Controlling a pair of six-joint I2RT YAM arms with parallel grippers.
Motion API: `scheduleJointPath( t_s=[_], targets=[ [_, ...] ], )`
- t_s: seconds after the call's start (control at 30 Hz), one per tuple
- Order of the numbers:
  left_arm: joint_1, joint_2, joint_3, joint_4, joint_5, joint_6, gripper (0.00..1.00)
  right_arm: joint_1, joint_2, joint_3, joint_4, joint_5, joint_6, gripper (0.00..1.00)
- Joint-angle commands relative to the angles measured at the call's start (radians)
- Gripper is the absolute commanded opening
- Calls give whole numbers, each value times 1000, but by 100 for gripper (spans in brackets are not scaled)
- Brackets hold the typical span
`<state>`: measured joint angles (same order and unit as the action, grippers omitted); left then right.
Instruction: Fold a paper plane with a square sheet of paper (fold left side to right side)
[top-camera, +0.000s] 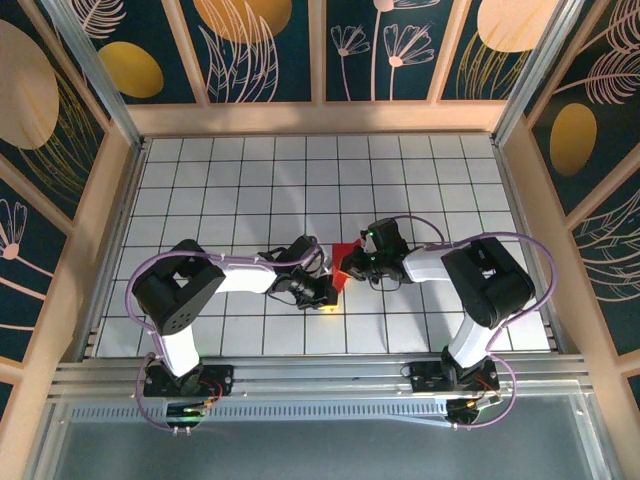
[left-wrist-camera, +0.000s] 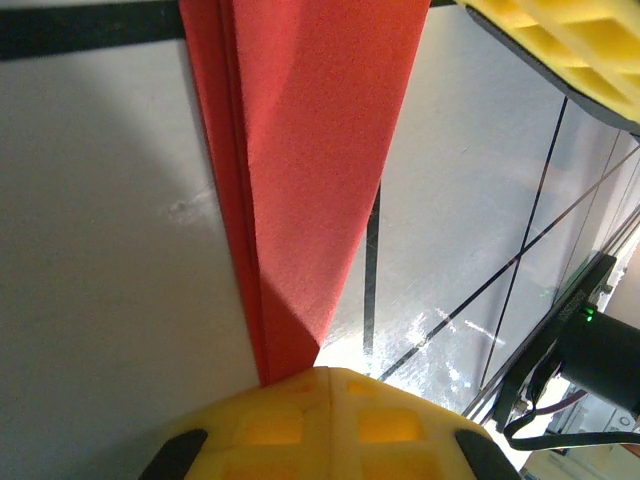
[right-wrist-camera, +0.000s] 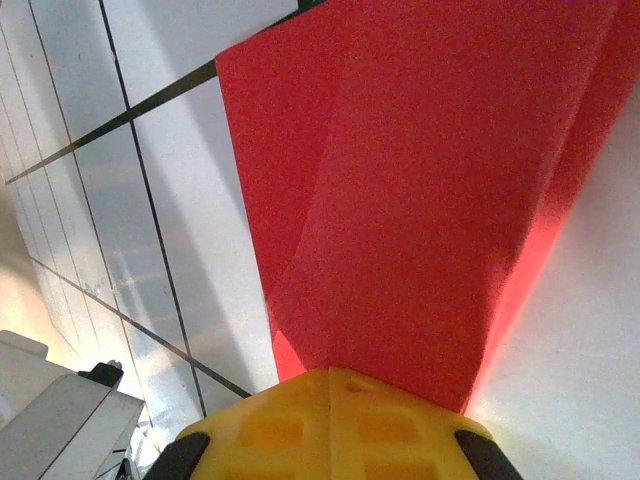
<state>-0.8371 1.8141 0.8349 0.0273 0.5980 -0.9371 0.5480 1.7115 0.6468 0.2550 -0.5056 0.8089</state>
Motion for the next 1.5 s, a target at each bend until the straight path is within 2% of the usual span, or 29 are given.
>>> scheduleJointPath(
  t_s=[0.0, 0.6, 1.13, 1.33, 1.47],
  targets=[
    [-6, 29, -22, -1, 10, -19, 0, 23, 65, -22, -142, 64, -29, 0],
    [-38, 18, -81, -29, 17, 1, 0, 24, 70, -15, -151, 66, -30, 0],
    [-64, -92, -168, -30, 0, -24, 0, 23, 75, -7, -158, 63, -34, 0],
    [-18, -197, -130, -15, 2, -37, 0, 25, 72, -12, -159, 62, -36, 0],
    [23, -197, -80, -4, 21, -28, 0, 26, 69, -12, -159, 64, -37, 0]
  ],
)
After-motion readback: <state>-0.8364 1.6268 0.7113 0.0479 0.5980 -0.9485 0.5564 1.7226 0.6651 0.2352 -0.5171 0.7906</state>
